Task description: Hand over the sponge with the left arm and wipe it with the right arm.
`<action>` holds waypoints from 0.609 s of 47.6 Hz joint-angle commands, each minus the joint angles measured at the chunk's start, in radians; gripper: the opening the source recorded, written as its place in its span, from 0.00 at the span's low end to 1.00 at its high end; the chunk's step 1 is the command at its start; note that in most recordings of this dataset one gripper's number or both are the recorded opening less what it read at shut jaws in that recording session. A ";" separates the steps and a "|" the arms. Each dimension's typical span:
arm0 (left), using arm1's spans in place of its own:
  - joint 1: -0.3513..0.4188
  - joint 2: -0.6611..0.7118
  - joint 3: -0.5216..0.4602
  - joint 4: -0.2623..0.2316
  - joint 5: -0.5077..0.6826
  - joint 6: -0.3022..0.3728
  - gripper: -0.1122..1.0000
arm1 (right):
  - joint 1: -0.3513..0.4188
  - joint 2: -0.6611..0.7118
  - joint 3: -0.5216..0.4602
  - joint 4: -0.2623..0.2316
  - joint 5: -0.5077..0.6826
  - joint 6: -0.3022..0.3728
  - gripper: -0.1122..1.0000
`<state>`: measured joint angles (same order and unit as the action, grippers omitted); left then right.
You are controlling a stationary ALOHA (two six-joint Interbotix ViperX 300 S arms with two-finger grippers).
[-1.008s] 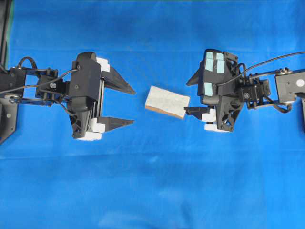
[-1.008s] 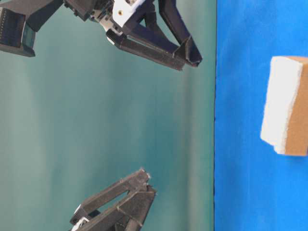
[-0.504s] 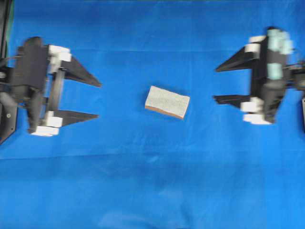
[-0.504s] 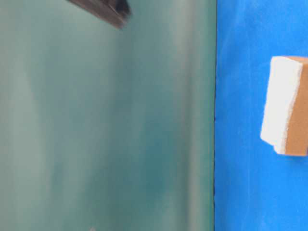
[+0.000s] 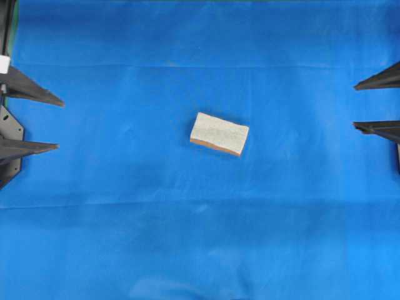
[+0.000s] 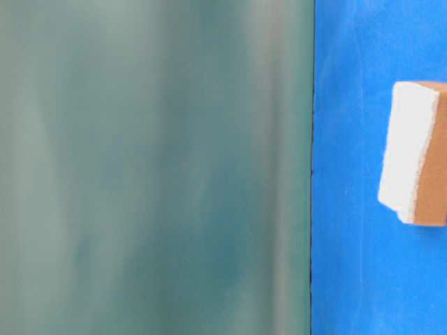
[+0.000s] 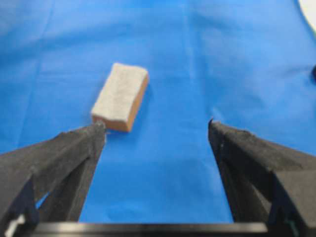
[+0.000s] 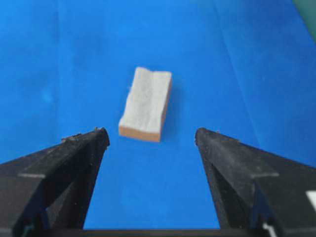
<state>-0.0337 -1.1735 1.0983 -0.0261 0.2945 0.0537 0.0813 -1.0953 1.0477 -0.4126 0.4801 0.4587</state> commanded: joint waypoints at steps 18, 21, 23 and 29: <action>-0.002 -0.189 0.152 -0.003 0.003 -0.017 0.83 | 0.002 -0.098 0.140 0.025 -0.061 0.023 0.73; -0.002 -0.186 0.155 -0.003 0.003 -0.017 0.83 | 0.002 -0.100 0.140 0.025 -0.063 0.025 0.73; -0.002 -0.184 0.156 -0.003 0.003 -0.017 0.83 | 0.002 -0.100 0.141 0.026 -0.063 0.025 0.73; -0.002 -0.186 0.158 -0.003 0.003 -0.017 0.83 | 0.002 -0.100 0.141 0.025 -0.061 0.025 0.73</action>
<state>-0.0337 -1.3683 1.2548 -0.0276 0.3022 0.0368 0.0813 -1.1996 1.2011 -0.3881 0.4280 0.4817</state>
